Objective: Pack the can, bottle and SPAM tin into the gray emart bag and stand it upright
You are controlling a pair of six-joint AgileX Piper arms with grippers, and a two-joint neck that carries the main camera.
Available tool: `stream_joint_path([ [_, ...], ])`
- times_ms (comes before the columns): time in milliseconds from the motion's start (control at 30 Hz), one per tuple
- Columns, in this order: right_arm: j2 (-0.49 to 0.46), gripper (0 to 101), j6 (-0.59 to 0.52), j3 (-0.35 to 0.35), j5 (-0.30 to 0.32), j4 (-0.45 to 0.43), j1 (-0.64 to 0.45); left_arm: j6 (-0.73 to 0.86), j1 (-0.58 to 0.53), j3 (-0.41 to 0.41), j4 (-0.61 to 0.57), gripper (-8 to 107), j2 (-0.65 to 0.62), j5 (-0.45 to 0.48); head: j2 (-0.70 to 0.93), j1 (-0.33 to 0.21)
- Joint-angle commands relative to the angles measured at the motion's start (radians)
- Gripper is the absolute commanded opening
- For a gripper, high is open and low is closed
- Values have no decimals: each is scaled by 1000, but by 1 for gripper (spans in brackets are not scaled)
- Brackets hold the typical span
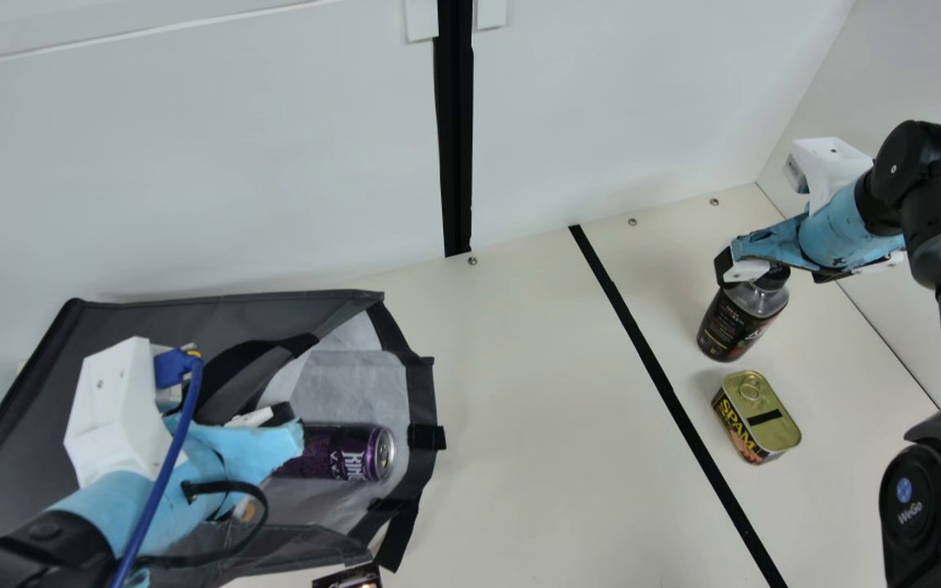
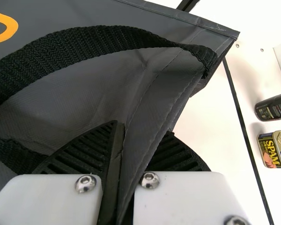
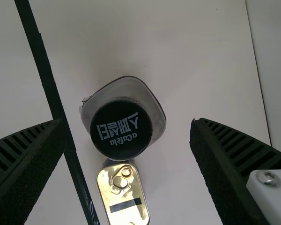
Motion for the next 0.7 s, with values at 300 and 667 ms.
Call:
stream_joint_path([
  [300,8,35,6,4,1,-6,9,0,0,0,0,-8,0,0,-1,-23],
  [667,8,0,6,6,1,-5,10,0,0,0,0,-8,0,0,-1,-23],
])
